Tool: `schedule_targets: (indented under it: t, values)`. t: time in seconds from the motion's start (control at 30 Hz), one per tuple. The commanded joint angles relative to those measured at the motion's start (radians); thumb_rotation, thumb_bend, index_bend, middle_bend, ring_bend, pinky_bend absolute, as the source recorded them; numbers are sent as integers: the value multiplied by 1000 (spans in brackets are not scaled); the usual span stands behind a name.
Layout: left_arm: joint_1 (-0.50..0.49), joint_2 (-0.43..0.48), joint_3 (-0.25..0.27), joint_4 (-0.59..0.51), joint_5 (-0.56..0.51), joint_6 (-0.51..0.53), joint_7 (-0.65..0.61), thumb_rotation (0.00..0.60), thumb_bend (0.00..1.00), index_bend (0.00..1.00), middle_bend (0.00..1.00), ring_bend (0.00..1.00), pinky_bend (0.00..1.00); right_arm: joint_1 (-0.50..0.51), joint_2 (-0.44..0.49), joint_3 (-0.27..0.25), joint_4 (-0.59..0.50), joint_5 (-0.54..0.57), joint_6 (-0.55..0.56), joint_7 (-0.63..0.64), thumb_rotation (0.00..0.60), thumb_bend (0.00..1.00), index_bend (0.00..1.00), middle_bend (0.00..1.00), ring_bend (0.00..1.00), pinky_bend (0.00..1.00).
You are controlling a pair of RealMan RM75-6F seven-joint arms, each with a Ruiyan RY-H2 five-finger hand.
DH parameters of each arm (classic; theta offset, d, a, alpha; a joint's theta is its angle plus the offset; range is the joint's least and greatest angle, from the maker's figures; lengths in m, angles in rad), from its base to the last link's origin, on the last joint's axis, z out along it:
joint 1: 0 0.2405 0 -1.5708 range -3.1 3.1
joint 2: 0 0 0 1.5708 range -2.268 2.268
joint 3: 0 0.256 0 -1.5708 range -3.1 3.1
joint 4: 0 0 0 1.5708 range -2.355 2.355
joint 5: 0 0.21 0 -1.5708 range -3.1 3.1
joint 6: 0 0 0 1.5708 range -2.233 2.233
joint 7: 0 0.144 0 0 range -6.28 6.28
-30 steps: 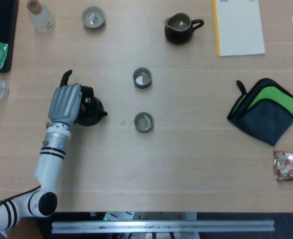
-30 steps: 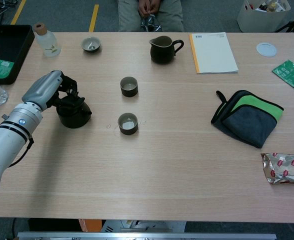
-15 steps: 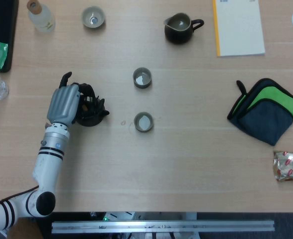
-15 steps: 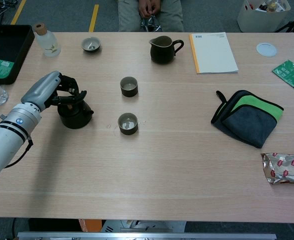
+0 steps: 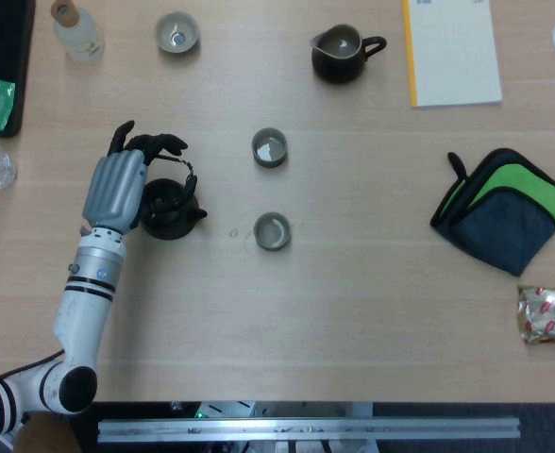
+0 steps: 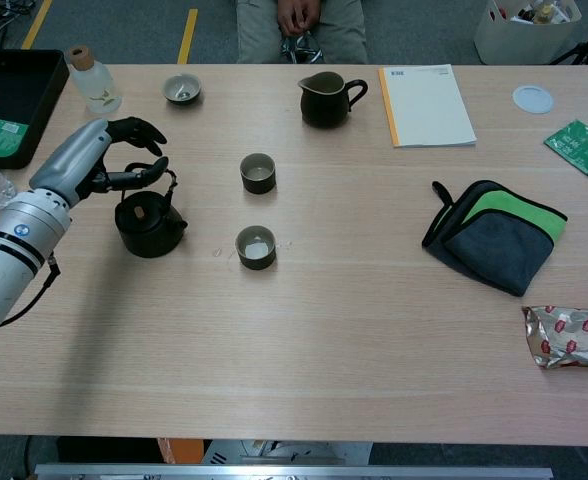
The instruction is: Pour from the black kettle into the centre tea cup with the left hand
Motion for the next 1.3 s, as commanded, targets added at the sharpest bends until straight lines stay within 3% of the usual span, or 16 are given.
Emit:
schedule_targets:
  t: [0.03,0.17,0.3,0.5,0.97,1.3]
  values:
    - [7,34,5,-38,40,36,1,358,317,298,350,235,3,-1,1,1,2,2,2,1,600,59,88,216,113,197]
    - [27,82,20,-84,82,82,16,392,317,300,350,235,3,-4,2,4,8,6,6,11,600,60,88,216,113,197]
    - [57,123,46,-117,122,134,27,506,317,304,350,235,3,-8,3,6,13,11,9,19,600,59,94,216,113,197]
    - [111,159,95,-100,210,247,71,564,317,308,349,235,3,-18,9,6,9,15,17,26,600,59,94,216,113,197]
    - [243,291,180,-183,207,346,187,600,317,313,348,235,3,-56,15,-9,9,15,46,50,600,60,94,216,113,197]
    - [278,312,170,-212,208,380,188,600,317,315,348,235,3,-51,16,-9,7,-8,51,57,600,59,94,217,113,197]
